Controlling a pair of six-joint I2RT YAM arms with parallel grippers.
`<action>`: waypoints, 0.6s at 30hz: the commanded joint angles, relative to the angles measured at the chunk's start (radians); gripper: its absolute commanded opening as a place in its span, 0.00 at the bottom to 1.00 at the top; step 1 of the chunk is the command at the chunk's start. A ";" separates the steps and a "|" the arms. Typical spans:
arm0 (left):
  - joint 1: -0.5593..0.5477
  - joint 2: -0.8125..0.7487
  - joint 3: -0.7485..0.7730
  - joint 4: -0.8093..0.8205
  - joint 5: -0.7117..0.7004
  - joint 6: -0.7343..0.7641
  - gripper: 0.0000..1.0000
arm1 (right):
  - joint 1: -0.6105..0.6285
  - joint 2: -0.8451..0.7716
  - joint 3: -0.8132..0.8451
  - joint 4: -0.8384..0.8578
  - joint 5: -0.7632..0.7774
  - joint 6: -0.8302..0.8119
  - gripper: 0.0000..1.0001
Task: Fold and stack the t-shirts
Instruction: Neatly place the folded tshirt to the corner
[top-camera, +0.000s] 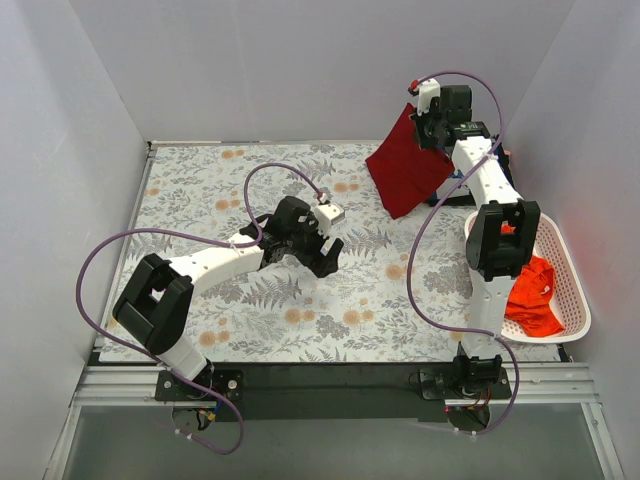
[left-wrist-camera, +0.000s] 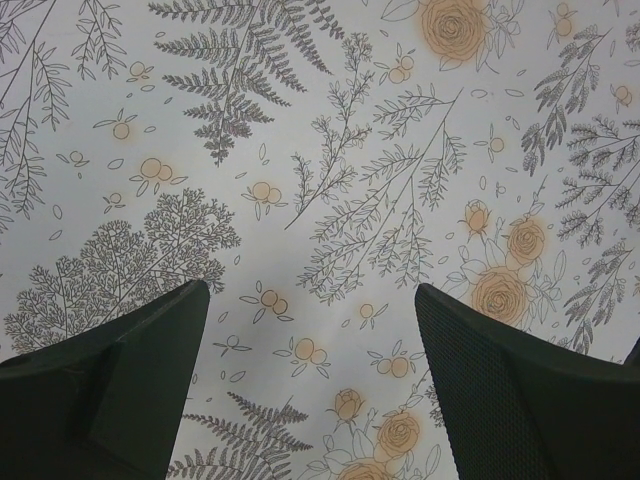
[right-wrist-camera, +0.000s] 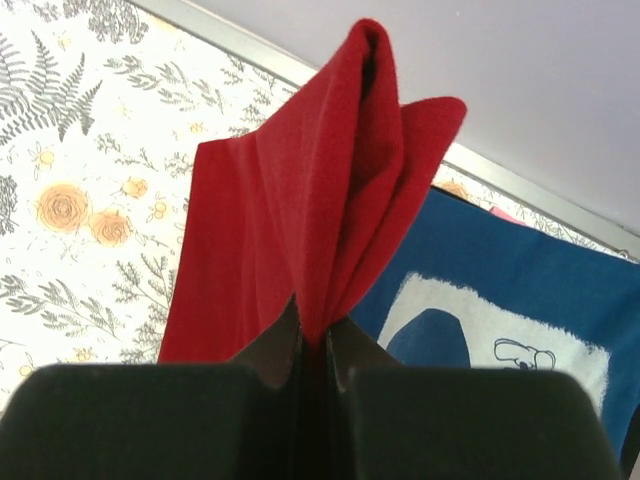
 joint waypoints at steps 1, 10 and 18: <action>0.005 -0.059 -0.007 0.006 -0.005 0.016 0.84 | -0.007 -0.087 0.044 0.004 0.013 -0.026 0.01; 0.005 -0.079 -0.025 0.003 -0.002 0.014 0.84 | -0.007 -0.122 0.087 -0.023 0.016 -0.023 0.01; 0.005 -0.096 -0.030 0.003 -0.005 0.011 0.85 | -0.006 -0.130 0.127 -0.057 0.020 -0.019 0.01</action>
